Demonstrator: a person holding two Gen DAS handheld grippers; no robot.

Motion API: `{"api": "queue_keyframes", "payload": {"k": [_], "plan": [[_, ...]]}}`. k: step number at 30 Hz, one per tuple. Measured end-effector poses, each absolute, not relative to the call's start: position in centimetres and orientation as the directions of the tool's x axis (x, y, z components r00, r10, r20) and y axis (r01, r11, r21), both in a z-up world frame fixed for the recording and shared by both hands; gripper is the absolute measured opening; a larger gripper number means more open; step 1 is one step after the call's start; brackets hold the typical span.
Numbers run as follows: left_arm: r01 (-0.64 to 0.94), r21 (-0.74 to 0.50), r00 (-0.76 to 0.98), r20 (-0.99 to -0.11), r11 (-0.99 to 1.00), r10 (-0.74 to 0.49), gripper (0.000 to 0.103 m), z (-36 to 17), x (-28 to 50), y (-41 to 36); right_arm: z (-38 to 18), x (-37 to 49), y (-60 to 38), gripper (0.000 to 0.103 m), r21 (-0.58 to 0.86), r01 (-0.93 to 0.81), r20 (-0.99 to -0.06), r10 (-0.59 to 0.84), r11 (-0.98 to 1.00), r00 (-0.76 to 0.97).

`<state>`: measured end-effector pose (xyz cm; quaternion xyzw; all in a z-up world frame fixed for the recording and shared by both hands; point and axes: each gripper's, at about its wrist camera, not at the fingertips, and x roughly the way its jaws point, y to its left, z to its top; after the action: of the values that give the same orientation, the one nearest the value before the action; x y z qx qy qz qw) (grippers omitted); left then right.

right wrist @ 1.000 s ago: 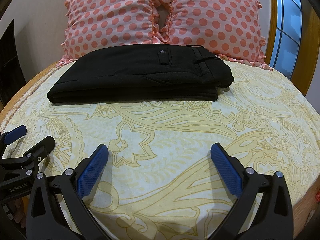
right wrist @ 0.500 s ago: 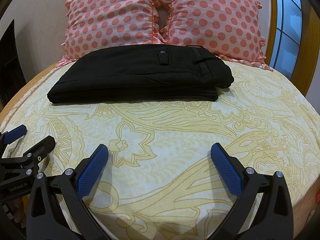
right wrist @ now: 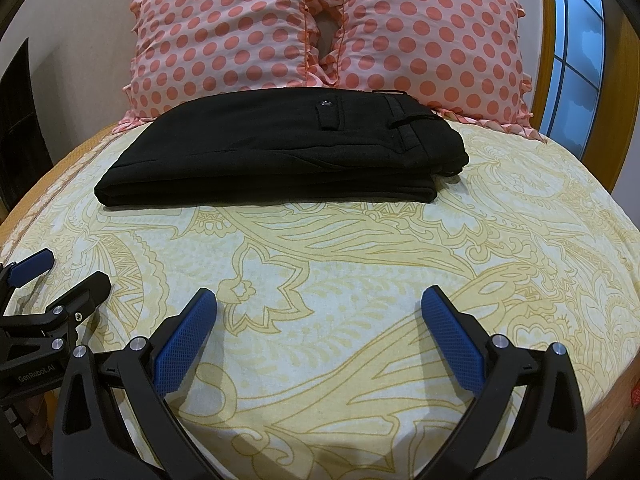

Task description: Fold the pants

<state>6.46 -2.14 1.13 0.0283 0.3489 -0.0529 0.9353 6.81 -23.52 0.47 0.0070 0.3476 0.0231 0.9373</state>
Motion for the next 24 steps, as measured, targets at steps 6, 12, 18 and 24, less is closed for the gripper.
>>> {"api": "queue_keyframes", "payload": {"k": [6, 12, 18, 24], "plan": [[0.117, 0.016, 0.751, -0.655, 0.993, -0.078, 0.101, 1.12, 6.46, -2.13, 0.37, 6.75, -23.48, 0.102, 0.029, -0.038, -0.651, 0.048, 0.999, 0.757], [0.118, 0.016, 0.749, -0.658, 0.993, -0.078, 0.101, 1.08, 6.54, -2.28, 0.36, 6.79, -23.48, 0.102, 0.03, -0.036, -0.652, 0.046, 0.999, 0.757], [0.121, 0.017, 0.749, -0.657, 0.993, -0.08, 0.101, 1.08, 6.51, -2.23, 0.33, 6.81, -23.49, 0.102, 0.03, -0.035, -0.651, 0.046, 0.999, 0.757], [0.123, 0.017, 0.751, -0.655, 0.992, -0.082, 0.101, 1.0, 6.56, -2.17, 0.32, 6.8, -23.48, 0.102, 0.03, -0.035, -0.651, 0.046, 0.999, 0.757]]}}
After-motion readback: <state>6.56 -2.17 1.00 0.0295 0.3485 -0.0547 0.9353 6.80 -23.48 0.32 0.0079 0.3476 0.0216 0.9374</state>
